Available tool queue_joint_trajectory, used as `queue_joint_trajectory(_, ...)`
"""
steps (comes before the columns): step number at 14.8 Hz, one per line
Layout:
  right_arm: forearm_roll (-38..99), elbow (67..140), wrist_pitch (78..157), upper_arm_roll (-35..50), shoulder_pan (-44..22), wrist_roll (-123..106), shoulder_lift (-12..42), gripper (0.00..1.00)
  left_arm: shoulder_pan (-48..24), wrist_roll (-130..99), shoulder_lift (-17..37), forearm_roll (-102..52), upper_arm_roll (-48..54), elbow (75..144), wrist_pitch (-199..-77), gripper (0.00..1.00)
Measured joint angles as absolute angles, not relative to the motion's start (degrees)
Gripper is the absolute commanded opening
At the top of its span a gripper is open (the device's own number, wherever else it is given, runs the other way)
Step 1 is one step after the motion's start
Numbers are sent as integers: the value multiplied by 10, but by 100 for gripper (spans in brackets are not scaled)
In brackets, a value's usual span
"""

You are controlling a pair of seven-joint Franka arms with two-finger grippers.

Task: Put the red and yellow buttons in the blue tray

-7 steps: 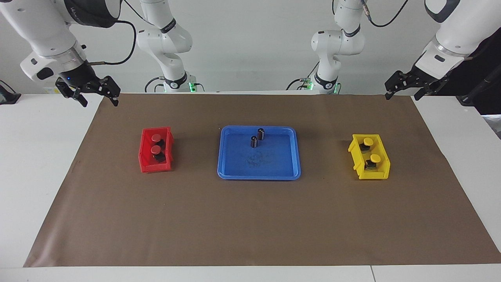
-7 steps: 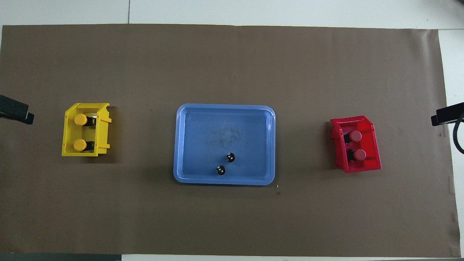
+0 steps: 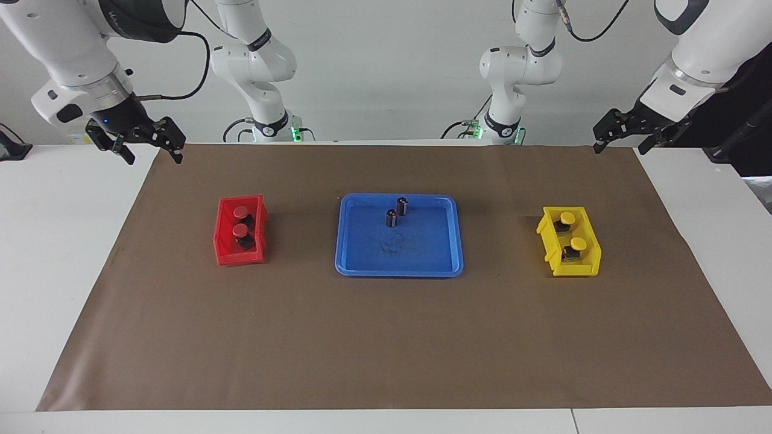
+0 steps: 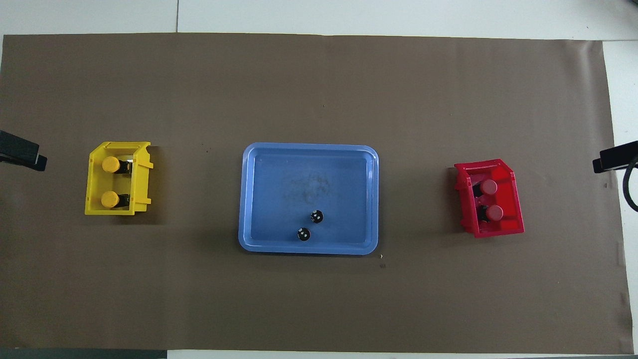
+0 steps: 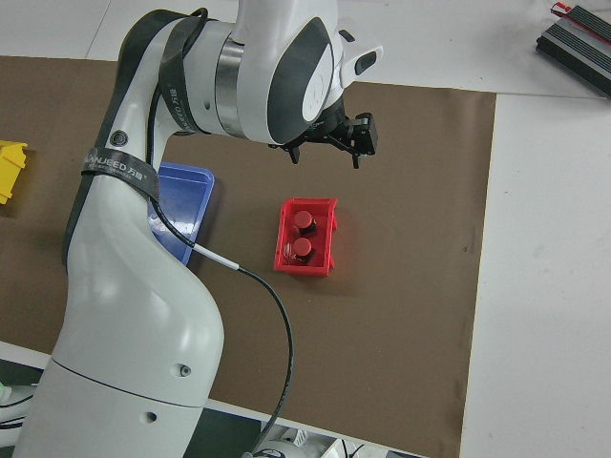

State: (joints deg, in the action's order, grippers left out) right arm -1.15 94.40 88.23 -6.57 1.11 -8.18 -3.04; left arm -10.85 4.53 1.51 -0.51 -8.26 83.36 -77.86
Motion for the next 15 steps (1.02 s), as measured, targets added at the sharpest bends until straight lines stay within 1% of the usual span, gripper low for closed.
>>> queue_joint_trajectory(6, -11, 944, 889, -64, 10, -82, -30, 100, -108, 45, 15, -5, -83, 834, -779, 100)
queue_joint_trajectory(9, -11, 951, 905, -62, 0, -82, -30, 91, -108, 45, 15, -5, -83, 834, -779, 100)
queue_joint_trajectory(12, -11, 990, 962, -62, -19, -82, -26, 86, -108, 45, 15, -5, -83, 834, -779, 100)
queue_joint_trajectory(15, -9, 1041, 1035, -62, -43, -80, -5, 80, -109, 45, 15, -5, -82, 834, -779, 100)
